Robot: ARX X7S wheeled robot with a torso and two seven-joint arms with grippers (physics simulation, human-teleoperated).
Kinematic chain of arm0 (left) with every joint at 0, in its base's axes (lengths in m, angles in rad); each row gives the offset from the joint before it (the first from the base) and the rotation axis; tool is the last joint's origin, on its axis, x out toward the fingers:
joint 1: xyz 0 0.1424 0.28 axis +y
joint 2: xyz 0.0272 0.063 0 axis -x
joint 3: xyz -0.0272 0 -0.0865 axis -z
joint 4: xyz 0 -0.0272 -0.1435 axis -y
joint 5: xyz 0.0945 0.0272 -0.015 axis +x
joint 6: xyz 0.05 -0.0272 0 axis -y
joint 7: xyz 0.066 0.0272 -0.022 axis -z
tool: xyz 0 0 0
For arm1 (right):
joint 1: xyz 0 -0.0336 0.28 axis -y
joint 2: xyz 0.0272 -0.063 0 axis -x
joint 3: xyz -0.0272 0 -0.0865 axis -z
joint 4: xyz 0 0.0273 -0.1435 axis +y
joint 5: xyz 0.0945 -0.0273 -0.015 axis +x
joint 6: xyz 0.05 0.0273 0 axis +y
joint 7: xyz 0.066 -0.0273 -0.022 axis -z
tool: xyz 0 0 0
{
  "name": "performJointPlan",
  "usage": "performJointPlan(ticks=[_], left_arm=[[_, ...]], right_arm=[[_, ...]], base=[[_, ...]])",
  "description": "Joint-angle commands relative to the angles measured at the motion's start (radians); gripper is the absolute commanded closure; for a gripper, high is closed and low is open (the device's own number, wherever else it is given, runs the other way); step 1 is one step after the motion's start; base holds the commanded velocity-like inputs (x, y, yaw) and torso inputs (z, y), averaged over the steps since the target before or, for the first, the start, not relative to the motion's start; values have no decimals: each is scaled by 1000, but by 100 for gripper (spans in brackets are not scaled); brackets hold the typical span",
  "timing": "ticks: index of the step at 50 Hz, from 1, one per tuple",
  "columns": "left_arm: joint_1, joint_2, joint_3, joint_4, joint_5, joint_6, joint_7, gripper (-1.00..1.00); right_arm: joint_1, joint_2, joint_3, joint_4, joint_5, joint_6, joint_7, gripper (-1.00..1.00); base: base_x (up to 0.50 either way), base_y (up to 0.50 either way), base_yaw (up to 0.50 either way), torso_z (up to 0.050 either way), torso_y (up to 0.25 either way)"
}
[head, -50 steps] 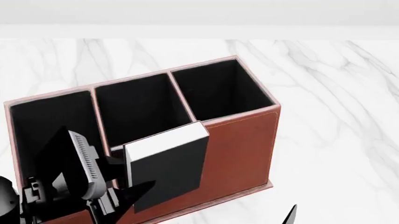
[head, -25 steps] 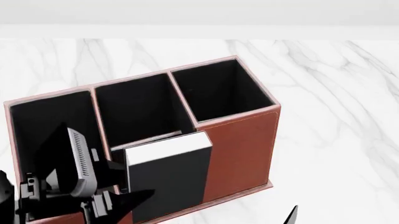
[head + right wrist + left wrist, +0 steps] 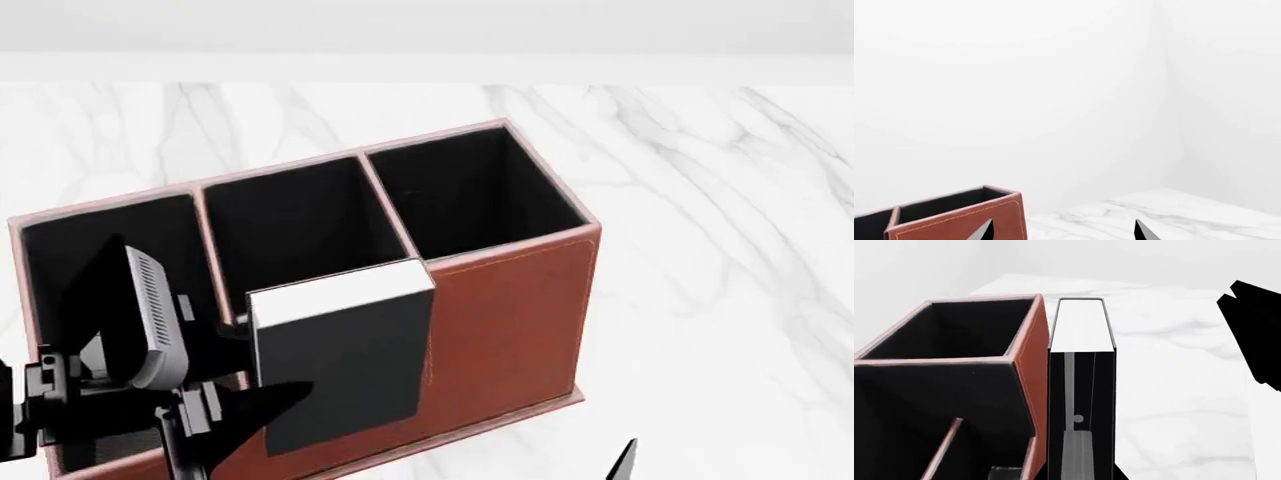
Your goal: Pick up the book and place it in the back compartment of the caddy.
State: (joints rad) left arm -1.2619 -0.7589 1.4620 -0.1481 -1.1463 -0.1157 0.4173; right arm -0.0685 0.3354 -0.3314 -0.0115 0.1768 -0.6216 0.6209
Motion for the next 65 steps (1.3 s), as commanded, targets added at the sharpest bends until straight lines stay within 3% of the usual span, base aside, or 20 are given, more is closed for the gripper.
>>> performJointPlan(ticks=[1, 41, 65], left_arm=[[-19, -2, -58, -29, -33, 22, 27, 100], [-23, 127, -78, -351, 21, 105, 192, 100], [6, 264, -84, -631, 79, 194, 235, 100]], right_arm=[[4, -1, -3, 6, 0, 1, 1, -100], [10, 2, -11, 16, 6, -3, 0, -100], [11, 2, -15, 16, 2, -2, 4, -100]], base=[[0, 0, 0, 0, 0], [0, 0, 0, 1, 1], [0, 0, 0, 0, 2]])
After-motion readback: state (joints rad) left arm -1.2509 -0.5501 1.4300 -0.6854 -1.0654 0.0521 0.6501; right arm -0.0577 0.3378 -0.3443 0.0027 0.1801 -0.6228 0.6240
